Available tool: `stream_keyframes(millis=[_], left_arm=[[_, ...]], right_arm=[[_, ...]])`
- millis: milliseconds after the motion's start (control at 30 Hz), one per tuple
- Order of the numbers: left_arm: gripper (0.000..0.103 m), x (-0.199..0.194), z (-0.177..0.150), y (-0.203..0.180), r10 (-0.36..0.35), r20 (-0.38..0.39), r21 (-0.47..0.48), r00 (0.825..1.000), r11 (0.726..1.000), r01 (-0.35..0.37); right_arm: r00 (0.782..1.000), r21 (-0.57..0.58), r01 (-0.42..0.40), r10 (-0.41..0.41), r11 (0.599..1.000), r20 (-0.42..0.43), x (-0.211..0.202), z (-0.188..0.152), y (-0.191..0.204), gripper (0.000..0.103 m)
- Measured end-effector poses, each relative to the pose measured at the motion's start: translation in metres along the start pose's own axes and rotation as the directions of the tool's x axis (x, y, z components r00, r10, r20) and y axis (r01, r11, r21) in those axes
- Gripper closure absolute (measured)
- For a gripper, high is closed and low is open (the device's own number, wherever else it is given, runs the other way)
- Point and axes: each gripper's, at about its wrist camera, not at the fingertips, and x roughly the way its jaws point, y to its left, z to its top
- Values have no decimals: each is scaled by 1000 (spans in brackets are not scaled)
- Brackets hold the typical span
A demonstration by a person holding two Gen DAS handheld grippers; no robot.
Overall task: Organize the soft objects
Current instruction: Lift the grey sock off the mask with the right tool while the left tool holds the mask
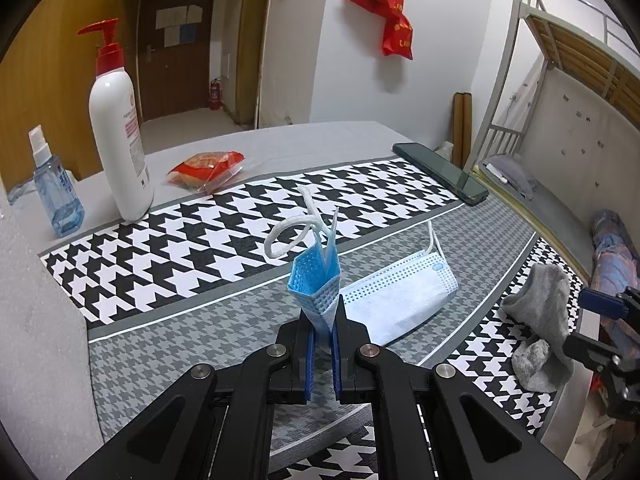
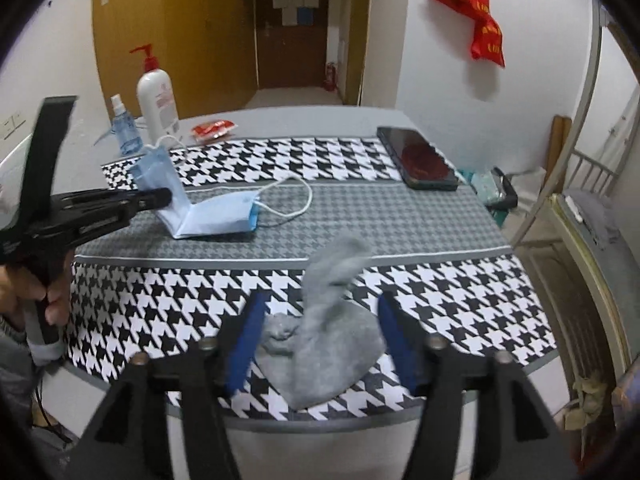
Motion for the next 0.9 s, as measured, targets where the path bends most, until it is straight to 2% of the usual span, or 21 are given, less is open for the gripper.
stream_keyframes(millis=[167, 433, 500, 667, 800, 900], left_arm=[[96, 0, 0, 0, 1, 1, -1, 1000, 1000, -1], [95, 5, -1, 0, 4, -14, 5, 1000, 1000, -4], [95, 6, -1, 1, 2, -16, 3, 1000, 1000, -2], [71, 9, -2, -4, -5, -26, 26, 1000, 1000, 6], [66, 11, -2, -5, -1, -29, 28, 1000, 1000, 2], [49, 13, -2, -3, -2, -35, 14, 999, 1000, 2]], right_arm=[[1000, -7, -3, 3, 1000, -24, 4, -8, 1, 35], [997, 73, -8, 14, 997, -78, 26, -11, -8, 35], [997, 79, -19, 25, 997, -75, 27, -12, -6, 47], [995, 61, -29, 34, 998, -89, 30, -15, 4, 60], [996, 57, -21, 26, 998, -86, 30, -18, 6, 64], [996, 53, -12, 16, 999, -85, 29, -20, 7, 66]])
